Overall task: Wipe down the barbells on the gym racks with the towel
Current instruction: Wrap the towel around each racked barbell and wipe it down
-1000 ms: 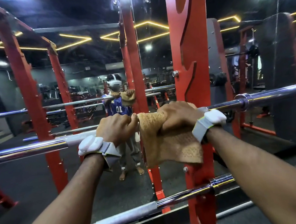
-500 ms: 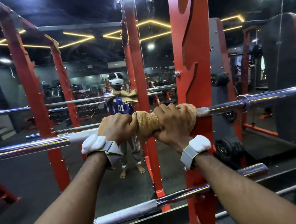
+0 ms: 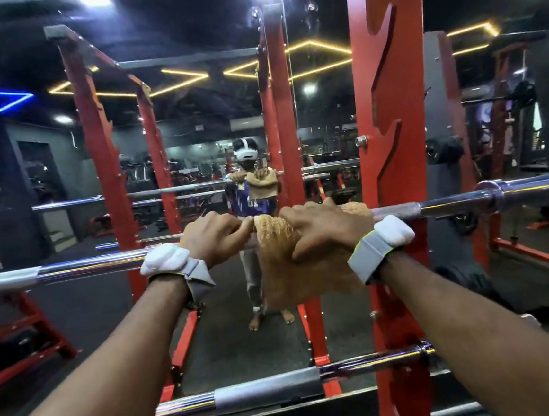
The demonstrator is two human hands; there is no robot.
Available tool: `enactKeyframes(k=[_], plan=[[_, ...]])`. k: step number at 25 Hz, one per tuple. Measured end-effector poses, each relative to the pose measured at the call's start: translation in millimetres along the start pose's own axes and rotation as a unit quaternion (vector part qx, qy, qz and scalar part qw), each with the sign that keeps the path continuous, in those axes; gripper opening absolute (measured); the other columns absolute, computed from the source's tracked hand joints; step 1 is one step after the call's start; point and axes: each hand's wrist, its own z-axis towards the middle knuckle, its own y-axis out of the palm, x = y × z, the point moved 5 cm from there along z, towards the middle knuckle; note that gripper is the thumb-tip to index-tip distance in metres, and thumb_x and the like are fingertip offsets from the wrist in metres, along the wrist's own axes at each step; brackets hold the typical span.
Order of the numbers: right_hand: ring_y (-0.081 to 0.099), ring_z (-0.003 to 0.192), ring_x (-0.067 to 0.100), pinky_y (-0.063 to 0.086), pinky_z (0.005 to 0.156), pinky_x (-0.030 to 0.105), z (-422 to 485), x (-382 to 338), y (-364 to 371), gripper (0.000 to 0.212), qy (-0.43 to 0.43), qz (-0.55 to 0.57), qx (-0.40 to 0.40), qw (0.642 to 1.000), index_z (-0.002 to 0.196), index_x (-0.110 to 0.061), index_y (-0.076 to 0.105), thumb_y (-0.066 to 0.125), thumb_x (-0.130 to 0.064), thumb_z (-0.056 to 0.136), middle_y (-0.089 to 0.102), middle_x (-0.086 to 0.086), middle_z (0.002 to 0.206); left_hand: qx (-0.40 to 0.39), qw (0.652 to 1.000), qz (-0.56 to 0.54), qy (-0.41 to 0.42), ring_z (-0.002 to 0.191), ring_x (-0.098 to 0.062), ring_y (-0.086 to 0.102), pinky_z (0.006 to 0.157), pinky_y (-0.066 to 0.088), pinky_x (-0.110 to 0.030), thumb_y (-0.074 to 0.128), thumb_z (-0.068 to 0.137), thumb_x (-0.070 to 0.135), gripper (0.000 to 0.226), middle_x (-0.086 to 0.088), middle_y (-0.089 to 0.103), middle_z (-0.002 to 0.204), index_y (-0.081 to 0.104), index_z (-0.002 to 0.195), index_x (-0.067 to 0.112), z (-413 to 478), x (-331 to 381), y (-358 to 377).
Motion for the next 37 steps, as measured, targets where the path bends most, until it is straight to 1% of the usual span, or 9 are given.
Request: enactKeyframes(k=[4, 8, 10, 12, 15, 22, 27, 34, 37], plan=[[0.066, 0.089, 0.029, 0.047, 0.074, 0.035, 17.7, -30.2, -5.3, 0.036, -0.019, 0.006, 0.097, 0.995, 0.091, -0.02, 0.056, 0.07, -0.041, 0.066, 0.069, 0.003, 0.091, 0.022, 0.998, 0.051, -0.025, 0.082, -0.037, 0.066, 0.059, 0.041, -0.035, 0.027, 0.097, 0.062, 0.067, -0.01, 0.068, 0.073, 0.062, 0.067, 0.013, -14.2, -14.9, -3.9], [0.056, 0.066, 0.013, 0.044, 0.062, 0.035, 33.1, -29.0, -5.1, 0.027, -0.095, 0.285, -0.141, 0.943, 0.079, 0.0, 0.072, 0.08, -0.017, 0.059, 0.061, 0.001, 0.071, 0.0, 0.996, 0.084, -0.036, 0.092, -0.04, 0.065, 0.063, 0.036, -0.035, 0.029, 0.101, 0.05, 0.059, -0.018, 0.069, 0.092, 0.069, 0.084, 0.01, -7.0, -6.2, -3.9], [0.058, 0.067, 0.013, 0.043, 0.062, 0.032, 34.1, -26.8, -5.3, 0.025, -0.069, 0.264, -0.158, 0.949, 0.08, -0.003, 0.074, 0.081, -0.015, 0.059, 0.064, 0.002, 0.072, -0.002, 0.996, 0.087, -0.035, 0.092, -0.04, 0.064, 0.064, 0.036, -0.035, 0.029, 0.101, 0.05, 0.059, -0.019, 0.069, 0.092, 0.068, 0.083, 0.009, -8.6, -6.8, -2.8], [0.064, 0.075, 0.021, 0.041, 0.068, 0.033, 30.3, -34.3, -3.9, 0.026, -0.003, 0.097, 0.02, 0.995, 0.082, -0.014, 0.067, 0.074, -0.032, 0.064, 0.067, -0.001, 0.077, 0.005, 0.995, 0.095, -0.038, 0.093, -0.041, 0.064, 0.065, 0.036, -0.036, 0.028, 0.101, 0.049, 0.059, -0.02, 0.069, 0.095, 0.069, 0.086, 0.009, -10.3, -9.2, -2.6], [0.064, 0.078, 0.028, 0.032, 0.074, 0.039, 5.1, -66.8, 3.2, 0.027, -0.003, -0.065, 0.279, 0.958, 0.078, -0.024, 0.047, 0.049, -0.049, 0.068, 0.066, -0.001, 0.08, 0.007, 0.994, 0.095, -0.049, 0.097, -0.042, 0.064, 0.069, 0.039, -0.037, 0.027, 0.102, 0.046, 0.058, -0.02, 0.069, 0.1, 0.07, 0.093, 0.009, -9.5, -7.4, -1.4], [0.062, 0.065, 0.023, 0.047, 0.058, 0.035, 38.6, -52.2, -11.7, 0.04, -0.006, 0.118, -0.04, 0.992, 0.078, -0.012, 0.065, 0.07, -0.041, 0.051, 0.063, 0.0, 0.067, 0.014, 0.993, 0.089, -0.078, 0.096, -0.041, 0.064, 0.069, 0.037, -0.037, 0.027, 0.102, 0.043, 0.057, -0.019, 0.07, 0.099, 0.07, 0.09, 0.009, -12.1, -9.8, -3.6], [0.063, 0.063, 0.029, 0.033, 0.067, 0.036, 12.4, -78.7, 1.2, 0.033, -0.023, -0.069, 0.337, 0.939, 0.073, -0.024, 0.049, 0.054, -0.054, 0.06, 0.065, 0.001, 0.069, 0.051, 0.992, 0.09, -0.068, 0.092, -0.041, 0.064, 0.068, 0.04, -0.038, 0.027, 0.103, 0.043, 0.06, -0.019, 0.07, 0.093, 0.068, 0.082, 0.006, -15.0, -7.9, -6.3], [0.065, 0.07, 0.028, 0.051, 0.062, 0.036, 42.0, -58.4, -6.7, 0.044, -0.009, 0.093, 0.009, 0.996, 0.08, -0.016, 0.063, 0.065, -0.046, 0.048, 0.067, 0.004, 0.073, 0.038, 0.993, 0.081, -0.079, 0.094, -0.04, 0.064, 0.069, 0.039, -0.037, 0.025, 0.103, 0.044, 0.059, -0.018, 0.07, 0.096, 0.07, 0.086, 0.009, -14.5, -9.1, -5.6], [0.063, 0.065, 0.029, 0.049, 0.058, 0.035, 35.2, -60.6, -7.4, 0.038, -0.003, 0.071, 0.063, 0.995, 0.076, -0.015, 0.058, 0.064, -0.041, 0.049, 0.065, 0.003, 0.069, 0.033, 0.995, 0.062, -0.068, 0.093, -0.041, 0.064, 0.071, 0.042, -0.038, 0.025, 0.104, 0.044, 0.06, -0.018, 0.07, 0.095, 0.068, 0.083, 0.007, -16.4, -13.1, -5.9]])
